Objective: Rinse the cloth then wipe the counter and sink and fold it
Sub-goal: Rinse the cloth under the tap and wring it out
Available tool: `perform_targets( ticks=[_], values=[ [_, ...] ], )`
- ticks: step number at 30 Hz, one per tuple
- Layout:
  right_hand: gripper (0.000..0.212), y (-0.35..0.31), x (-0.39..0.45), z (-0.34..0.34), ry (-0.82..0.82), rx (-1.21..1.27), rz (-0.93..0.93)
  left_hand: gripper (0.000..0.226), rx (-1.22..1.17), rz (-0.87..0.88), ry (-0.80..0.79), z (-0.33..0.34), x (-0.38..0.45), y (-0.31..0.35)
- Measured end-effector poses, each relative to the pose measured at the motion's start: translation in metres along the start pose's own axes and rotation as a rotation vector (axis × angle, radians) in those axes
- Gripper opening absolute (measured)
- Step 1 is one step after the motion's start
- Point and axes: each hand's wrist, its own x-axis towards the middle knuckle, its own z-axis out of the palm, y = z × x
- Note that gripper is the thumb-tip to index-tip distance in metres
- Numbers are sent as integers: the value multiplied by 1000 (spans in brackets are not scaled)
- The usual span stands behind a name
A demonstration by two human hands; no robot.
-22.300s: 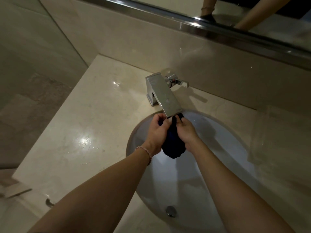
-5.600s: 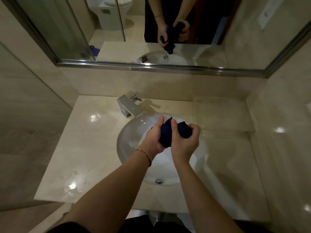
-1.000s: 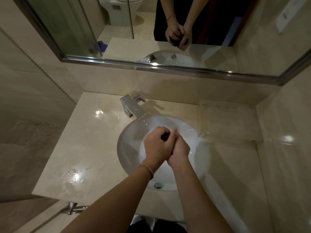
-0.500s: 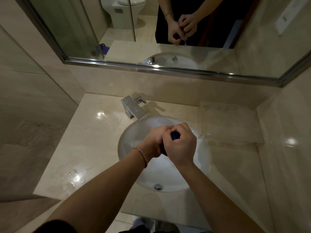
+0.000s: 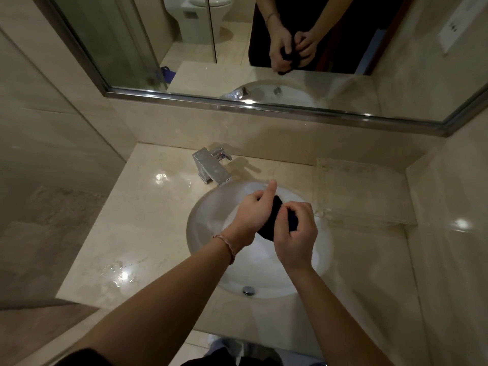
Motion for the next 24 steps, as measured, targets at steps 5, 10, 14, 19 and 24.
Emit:
perform_targets(
  ticks=[5, 10, 14, 19, 24],
  values=[
    [49, -3, -7, 5, 56, 103, 239, 55, 69, -140, -64, -1, -4, 3],
    [44, 0, -15, 9, 143, 129, 374, 34, -207, -70, 118, 13, -4, -16],
    [24, -12, -15, 15, 48, 222, 858, 28, -313, 9, 363, 19, 0, -30],
    [40, -13, -7, -1, -324, 695, 1423, 29, -253, 122, 516, 9, 3, -37],
    [40, -14, 7, -5, -312, 898, 1491, 27, -120, 230, 519, 3, 3, -44]
  ],
)
